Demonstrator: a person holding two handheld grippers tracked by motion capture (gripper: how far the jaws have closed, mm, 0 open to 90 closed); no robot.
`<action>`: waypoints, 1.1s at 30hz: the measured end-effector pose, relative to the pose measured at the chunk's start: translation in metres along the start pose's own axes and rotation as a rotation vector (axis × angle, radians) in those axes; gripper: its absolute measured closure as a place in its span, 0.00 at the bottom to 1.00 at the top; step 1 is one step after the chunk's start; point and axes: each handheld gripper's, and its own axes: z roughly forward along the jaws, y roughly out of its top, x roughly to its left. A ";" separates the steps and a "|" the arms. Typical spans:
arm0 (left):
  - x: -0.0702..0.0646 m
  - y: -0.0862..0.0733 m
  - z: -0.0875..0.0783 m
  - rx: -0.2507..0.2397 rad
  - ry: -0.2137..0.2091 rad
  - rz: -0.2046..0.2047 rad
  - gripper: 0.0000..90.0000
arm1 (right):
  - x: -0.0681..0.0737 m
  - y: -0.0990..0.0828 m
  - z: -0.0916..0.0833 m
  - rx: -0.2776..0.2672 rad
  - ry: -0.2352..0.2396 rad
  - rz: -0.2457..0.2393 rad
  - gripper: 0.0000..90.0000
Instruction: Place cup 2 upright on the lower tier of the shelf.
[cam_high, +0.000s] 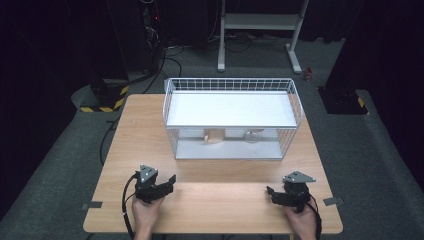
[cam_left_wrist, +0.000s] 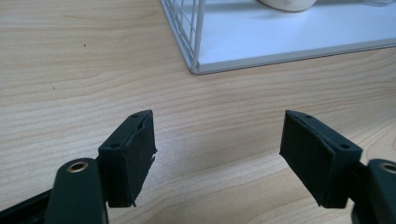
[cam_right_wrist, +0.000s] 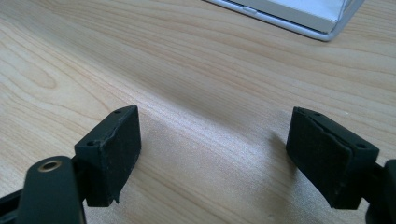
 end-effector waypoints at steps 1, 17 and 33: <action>0.000 -0.001 0.001 -0.001 -0.001 -0.006 0.30 | 0.000 0.000 0.000 0.000 0.000 0.000 0.20; 0.002 -0.008 0.013 0.042 0.025 0.001 0.30 | 0.000 0.000 0.000 0.000 0.000 0.000 0.20; 0.000 -0.012 0.024 0.078 0.070 0.026 0.30 | 0.000 0.000 0.000 0.000 0.000 0.000 0.20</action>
